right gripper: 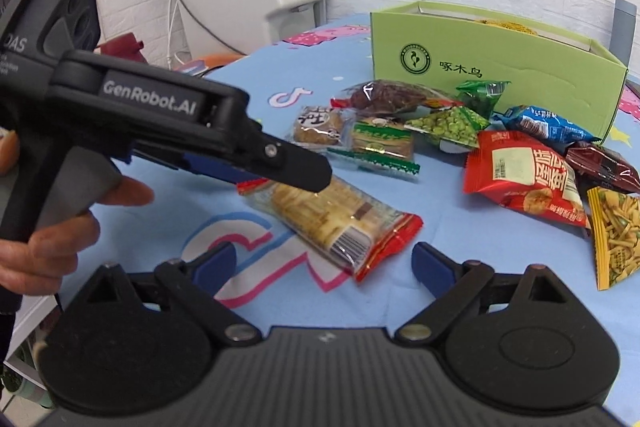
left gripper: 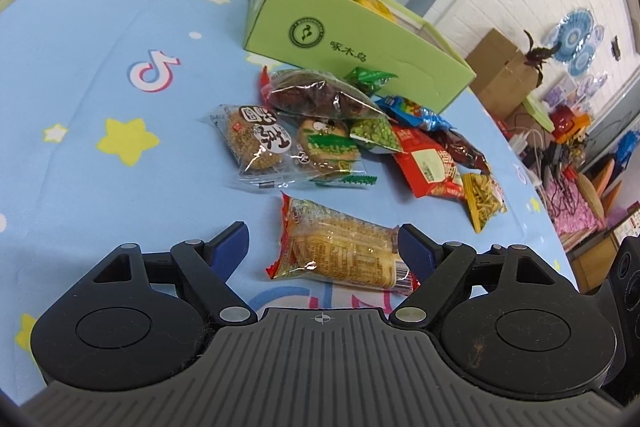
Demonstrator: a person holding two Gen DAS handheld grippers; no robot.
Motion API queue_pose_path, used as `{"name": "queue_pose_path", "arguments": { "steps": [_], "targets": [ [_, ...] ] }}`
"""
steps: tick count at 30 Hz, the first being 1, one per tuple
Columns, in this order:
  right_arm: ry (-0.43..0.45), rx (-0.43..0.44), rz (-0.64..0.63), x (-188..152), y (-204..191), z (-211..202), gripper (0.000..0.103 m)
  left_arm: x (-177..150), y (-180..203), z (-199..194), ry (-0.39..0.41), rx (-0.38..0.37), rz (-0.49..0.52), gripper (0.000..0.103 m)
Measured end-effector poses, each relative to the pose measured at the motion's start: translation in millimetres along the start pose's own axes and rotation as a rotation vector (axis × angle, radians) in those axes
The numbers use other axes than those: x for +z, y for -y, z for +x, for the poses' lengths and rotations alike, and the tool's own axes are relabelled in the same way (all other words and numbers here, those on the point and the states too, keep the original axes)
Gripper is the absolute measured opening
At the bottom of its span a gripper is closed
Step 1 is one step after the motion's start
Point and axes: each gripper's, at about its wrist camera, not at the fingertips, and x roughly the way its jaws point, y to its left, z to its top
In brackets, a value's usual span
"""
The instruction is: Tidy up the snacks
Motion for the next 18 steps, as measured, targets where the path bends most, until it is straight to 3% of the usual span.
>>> {"name": "queue_pose_path", "arguments": {
  "steps": [7,15,18],
  "targets": [
    [0.016,-0.005,-0.039,15.9,11.8,8.6,0.093,4.1,-7.8,-7.4,0.028,-0.003,-0.062,0.072],
    [-0.027,0.096,-0.043,15.2,-4.0,16.5,0.094,0.3,-28.0,-30.4,0.074,0.028,-0.13,0.073],
    [-0.026,0.199,-0.007,5.4,-19.1,5.6,0.093,-2.6,-32.7,-33.5,0.073,0.036,-0.15,0.073]
  ]
}}
